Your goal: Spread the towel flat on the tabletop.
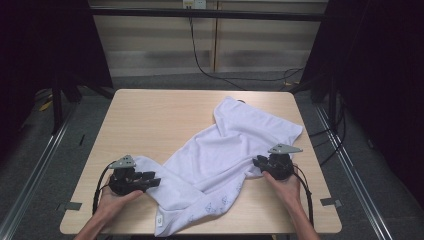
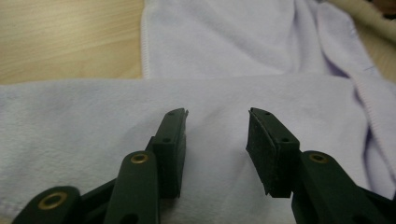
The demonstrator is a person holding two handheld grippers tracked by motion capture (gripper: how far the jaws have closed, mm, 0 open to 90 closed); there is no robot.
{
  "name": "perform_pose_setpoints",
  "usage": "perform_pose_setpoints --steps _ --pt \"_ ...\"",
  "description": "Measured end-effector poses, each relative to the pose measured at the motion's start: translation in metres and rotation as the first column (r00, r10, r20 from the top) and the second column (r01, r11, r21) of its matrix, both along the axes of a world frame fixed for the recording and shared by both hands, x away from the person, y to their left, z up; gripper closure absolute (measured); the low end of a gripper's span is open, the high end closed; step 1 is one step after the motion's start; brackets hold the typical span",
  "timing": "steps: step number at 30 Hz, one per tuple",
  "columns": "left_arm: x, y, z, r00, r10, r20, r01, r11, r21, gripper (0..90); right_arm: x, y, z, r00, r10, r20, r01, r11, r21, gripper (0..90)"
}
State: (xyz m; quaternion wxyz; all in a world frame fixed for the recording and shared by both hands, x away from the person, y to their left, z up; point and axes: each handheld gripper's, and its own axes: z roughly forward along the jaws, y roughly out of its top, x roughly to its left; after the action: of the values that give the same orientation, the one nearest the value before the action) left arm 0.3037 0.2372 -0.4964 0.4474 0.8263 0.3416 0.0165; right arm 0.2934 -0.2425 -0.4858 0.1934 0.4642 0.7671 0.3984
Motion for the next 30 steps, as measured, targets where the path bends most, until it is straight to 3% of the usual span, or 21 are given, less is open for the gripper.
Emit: perform_pose_setpoints --steps 1,2,3,4,5,6,7,8,13,14,15,16,19,21,23,24,26,27,28,29,30 --pt "0.001 -0.001 -0.003 1.0 -0.002 -0.007 0.002 0.9999 0.011 59.7 -0.013 0.009 0.006 0.9991 0.041 0.0 -0.041 0.9979 0.05 70.0" --pt "0.001 -0.002 -0.005 0.9999 -0.005 -0.009 0.006 0.9995 0.033 59.7 -0.013 0.009 0.006 0.9991 0.041 0.0 -0.041 0.9979 0.05 70.0" --pt "0.001 -0.003 -0.007 1.0 -0.005 0.007 0.005 0.9992 0.039 66.3 -0.026 0.024 0.009 0.9955 0.095 0.008 -0.095 0.9943 0.048 66.5" --pt "0.002 -0.006 -0.007 0.9993 -0.018 0.032 0.016 0.9969 0.077 72.5 -0.031 0.031 0.01 0.9928 0.119 0.009 -0.12 0.9915 0.052 65.9" --pt "0.002 -0.006 -0.007 0.9993 -0.018 0.032 0.016 0.9969 0.077 78.8 -0.031 0.031 0.01 0.9928 0.119 0.009 -0.12 0.9915 0.052 65.9" --pt "0.005 -0.009 -0.007 0.9989 -0.026 0.039 0.022 0.996 0.087 83.1 -0.039 0.046 0.01 0.9829 0.184 -0.003 -0.183 0.9786 0.094 65.4" --pt "0.005 -0.009 -0.007 0.9989 -0.026 0.039 0.022 0.996 0.087 87.3 -0.039 0.046 0.01 0.9829 0.184 -0.003 -0.183 0.9786 0.094 65.4" --pt "0.006 -0.009 -0.007 0.9994 -0.024 0.025 0.022 0.9966 0.079 89.2 -0.044 0.064 0.009 0.9676 0.252 -0.014 -0.249 0.9623 0.11 65.4" --pt "0.003 -0.01 -0.004 0.9997 -0.018 0.015 0.017 0.999 0.042 90.0 -0.053 0.115 0.001 0.906 0.419 -0.056 -0.409 0.9017 0.141 61.8" --pt "0.002 -0.01 -0.003 0.9999 -0.015 0.008 0.014 0.9997 0.017 90.0 -0.054 0.124 -0.001 0.8947 0.443 -0.058 -0.431 0.8901 0.148 60.0" --pt "0.001 -0.009 0.0 0.9999 -0.013 0.004 0.013 0.9999 -0.007 90.0 -0.054 0.124 -0.001 0.8947 0.443 -0.058 -0.431 0.8901 0.148 60.0" --pt "-0.001 -0.008 0.006 0.9998 -0.004 0.017 0.005 0.9995 -0.031 90.0 -0.057 0.139 -0.005 0.8708 0.486 -0.071 -0.472 0.8677 0.156 58.5" --pt "0.0 -0.002 0.011 0.9993 0.019 0.033 -0.017 0.9986 -0.051 90.0 -0.061 0.153 -0.013 0.846 0.525 -0.092 -0.514 0.8491 0.124 56.7" --pt "0.001 0.002 0.012 0.9989 0.032 0.033 -0.031 0.9981 -0.054 90.0 -0.063 0.154 -0.014 0.842 0.53 -0.101 -0.521 0.8472 0.105 60.1" --pt "0.004 0.014 0.012 0.9949 0.091 0.044 -0.088 0.9942 -0.062 90.0 -0.066 0.149 -0.015 0.8365 0.539 -0.098 -0.53 0.8415 0.103 76.6" --pt "0.005 0.019 0.012 0.9916 0.122 0.042 -0.119 0.9903 -0.072 88.3 -0.068 0.146 -0.014 0.8399 0.536 -0.087 -0.528 0.8436 0.099 82.0" --pt "0.008 0.031 0.015 0.9807 0.187 0.057 -0.181 0.9793 -0.089 74.2 -0.07 0.139 -0.011 0.8415 0.534 -0.084 -0.523 0.8437 0.119 88.6" --pt "0.008 0.031 0.015 0.9807 0.187 0.057 -0.181 0.9793 -0.089 71.2 -0.071 0.135 -0.009 0.846 0.528 -0.076 -0.519 0.8477 0.112 89.3" --pt "0.01 0.037 0.015 0.9798 0.196 0.042 -0.189 0.9747 -0.119 71.2 -0.071 0.135 -0.009 0.846 0.528 -0.076 -0.519 0.8477 0.112 89.3" --pt "0.012 0.046 0.013 0.9693 0.242 0.042 -0.238 0.9672 -0.089 62.2 -0.072 0.128 -0.007 0.8494 0.523 -0.07 -0.512 0.8487 0.133 90.0" --pt "0.013 0.048 0.01 0.969 0.245 0.029 -0.242 0.9667 -0.082 56.0 -0.072 0.124 -0.005 0.8561 0.513 -0.066 -0.502 0.8553 0.126 90.0"
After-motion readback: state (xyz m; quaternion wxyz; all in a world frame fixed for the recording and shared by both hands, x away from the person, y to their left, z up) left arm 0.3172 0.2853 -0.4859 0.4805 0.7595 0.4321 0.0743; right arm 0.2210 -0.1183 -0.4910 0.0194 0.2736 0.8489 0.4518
